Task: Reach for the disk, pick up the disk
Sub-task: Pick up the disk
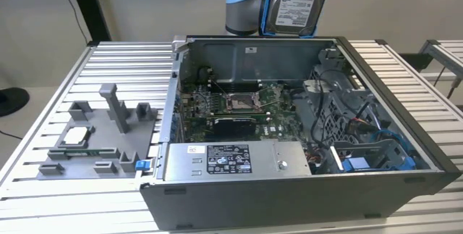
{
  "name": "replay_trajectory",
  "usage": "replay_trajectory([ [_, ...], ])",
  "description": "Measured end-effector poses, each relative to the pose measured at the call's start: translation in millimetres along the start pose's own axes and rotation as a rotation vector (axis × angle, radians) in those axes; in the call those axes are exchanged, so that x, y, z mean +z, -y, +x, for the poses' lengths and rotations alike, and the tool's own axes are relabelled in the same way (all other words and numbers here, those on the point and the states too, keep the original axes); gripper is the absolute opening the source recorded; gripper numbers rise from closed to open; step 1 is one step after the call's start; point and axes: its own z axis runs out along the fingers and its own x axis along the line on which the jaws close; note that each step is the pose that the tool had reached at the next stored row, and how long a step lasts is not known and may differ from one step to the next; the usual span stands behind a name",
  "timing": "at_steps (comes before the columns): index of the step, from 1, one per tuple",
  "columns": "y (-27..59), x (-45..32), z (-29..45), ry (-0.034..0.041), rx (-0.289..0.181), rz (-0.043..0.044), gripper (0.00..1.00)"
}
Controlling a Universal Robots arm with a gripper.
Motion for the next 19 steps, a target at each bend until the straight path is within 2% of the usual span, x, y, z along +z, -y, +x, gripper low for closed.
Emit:
replay_trajectory([
  [4, 9.2, 0.0, -0.8, 0.0001, 0.000, 0.0000, 0.00],
  [11, 17.7, -0.1, -1.6, -0.0001, 0.000, 0.0000, 0.00],
  [13, 18.1, 0.0, -1.6, 0.0000, -0.001, 0.0030, 0.00],
  [15, 18.2, 0.5, -1.5, 0.0016, -0.005, 0.0188, 0.00],
  [18, 18.2, 1.4, -1.5, 0.0044, -0.011, 0.0512, 0.00],
  [19, 18.3, 1.8, -1.5, 0.0049, -0.012, 0.0565, 0.00],
])
